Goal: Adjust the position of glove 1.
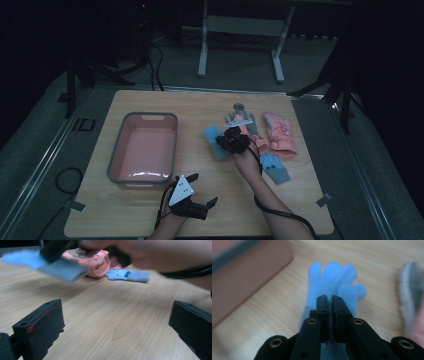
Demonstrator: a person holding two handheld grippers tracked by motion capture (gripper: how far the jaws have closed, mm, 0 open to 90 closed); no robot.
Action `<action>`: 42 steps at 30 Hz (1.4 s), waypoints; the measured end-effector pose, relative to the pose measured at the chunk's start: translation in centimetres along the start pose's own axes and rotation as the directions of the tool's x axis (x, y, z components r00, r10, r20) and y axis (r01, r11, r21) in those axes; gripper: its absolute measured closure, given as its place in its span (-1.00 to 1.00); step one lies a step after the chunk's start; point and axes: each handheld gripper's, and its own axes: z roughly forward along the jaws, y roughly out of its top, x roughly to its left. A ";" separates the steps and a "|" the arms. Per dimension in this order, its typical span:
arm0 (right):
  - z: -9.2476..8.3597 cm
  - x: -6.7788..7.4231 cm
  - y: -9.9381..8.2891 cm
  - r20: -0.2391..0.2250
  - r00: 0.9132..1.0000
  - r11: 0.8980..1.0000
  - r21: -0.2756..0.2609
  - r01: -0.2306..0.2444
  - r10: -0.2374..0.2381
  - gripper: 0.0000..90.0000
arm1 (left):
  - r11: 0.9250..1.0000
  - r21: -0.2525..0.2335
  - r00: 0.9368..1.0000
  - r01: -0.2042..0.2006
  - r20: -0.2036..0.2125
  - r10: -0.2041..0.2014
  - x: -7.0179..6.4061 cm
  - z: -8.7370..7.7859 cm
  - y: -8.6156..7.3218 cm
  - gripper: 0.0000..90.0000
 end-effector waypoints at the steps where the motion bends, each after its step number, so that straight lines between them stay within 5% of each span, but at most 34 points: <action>1: 0.0 0.0 0.0 0.000 1.000 1.000 0.000 0.000 0.000 0.90 | 1.000 0.000 1.000 0.000 0.000 0.000 0.0 0.0 0.0 -1.00; 4: -3.2 1.0 -0.5 0.056 0.998 0.999 -0.033 -0.039 0.041 0.90 | 1.000 -0.003 1.000 0.004 -0.004 -0.004 0.0 0.0 0.0 -1.00; 11: -6.4 2.1 -3.5 0.128 0.983 0.990 -0.051 -0.130 0.135 0.90 | 1.000 -0.003 1.000 -0.001 -0.007 0.001 0.0 0.0 0.0 -1.00; 21: -6.5 3.3 -8.1 0.161 0.959 0.972 -0.023 -0.234 0.234 0.90 | 1.000 -0.002 1.000 -0.005 -0.007 0.005 -0.1 0.0 0.0 -1.00; 31: -4.0 4.1 -10.5 0.198 0.960 0.976 0.052 -0.213 0.199 0.84 | 1.000 -0.003 1.000 -0.007 -0.004 0.007 -0.1 0.0 0.0 -1.00; 42: -4.1 4.2 -10.5 0.179 0.971 0.986 0.029 -0.166 0.158 0.44 | 1.000 -0.002 1.000 -0.010 -0.001 0.010 -0.1 0.0 0.0 -1.00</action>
